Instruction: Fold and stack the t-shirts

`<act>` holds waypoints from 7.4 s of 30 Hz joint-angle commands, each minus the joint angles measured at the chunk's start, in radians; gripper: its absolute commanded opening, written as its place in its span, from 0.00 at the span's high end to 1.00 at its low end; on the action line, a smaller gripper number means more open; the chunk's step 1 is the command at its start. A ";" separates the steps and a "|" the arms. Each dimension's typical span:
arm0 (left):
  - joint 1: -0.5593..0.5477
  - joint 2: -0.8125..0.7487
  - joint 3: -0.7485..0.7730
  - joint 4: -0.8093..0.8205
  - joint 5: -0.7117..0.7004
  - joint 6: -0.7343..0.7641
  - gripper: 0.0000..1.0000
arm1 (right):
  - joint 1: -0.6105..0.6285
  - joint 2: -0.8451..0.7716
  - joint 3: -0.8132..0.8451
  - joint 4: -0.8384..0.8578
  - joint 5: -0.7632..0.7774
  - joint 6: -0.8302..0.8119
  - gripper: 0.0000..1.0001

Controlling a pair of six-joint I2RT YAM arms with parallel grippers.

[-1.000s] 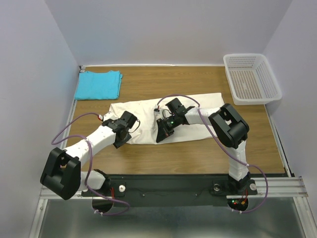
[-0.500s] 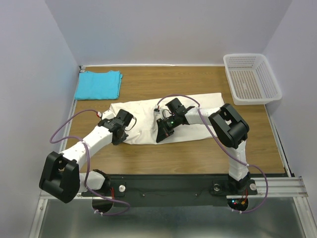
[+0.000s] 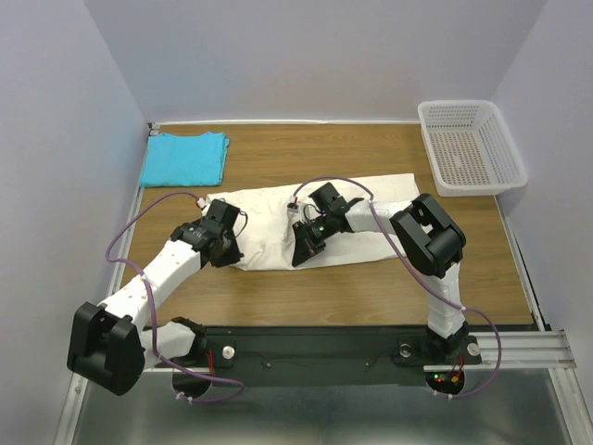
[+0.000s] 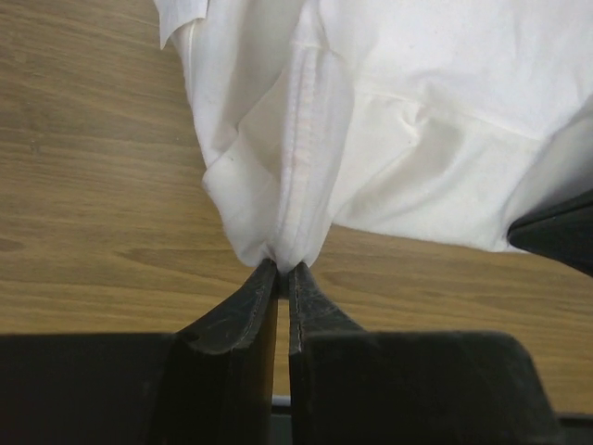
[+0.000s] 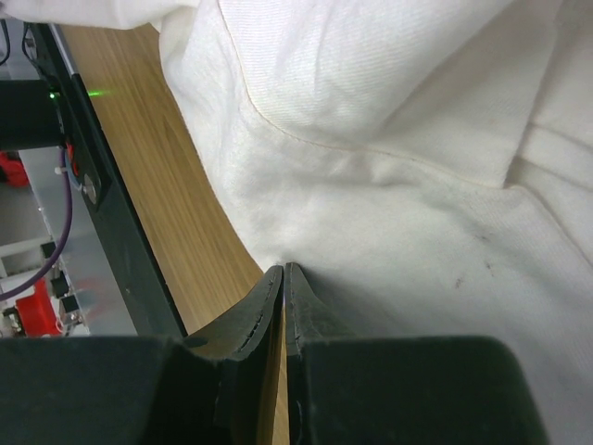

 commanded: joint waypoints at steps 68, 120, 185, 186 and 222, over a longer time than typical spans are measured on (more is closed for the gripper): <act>0.656 0.083 -0.065 0.250 0.407 0.154 0.45 | 0.008 0.095 0.052 -0.069 0.225 -0.047 0.89; 0.547 0.287 0.151 -0.001 0.173 0.311 0.95 | 0.006 0.093 0.074 -0.077 0.218 -0.038 0.89; 0.325 0.356 0.159 -0.060 0.016 0.243 0.56 | 0.006 0.096 0.095 -0.085 0.215 -0.033 0.89; 0.325 0.368 0.162 -0.063 0.015 0.250 0.57 | 0.006 0.098 0.095 -0.086 0.216 -0.035 0.89; 0.325 0.374 0.248 -0.247 -0.077 0.239 0.75 | 0.006 0.081 0.072 -0.094 0.282 -0.047 0.89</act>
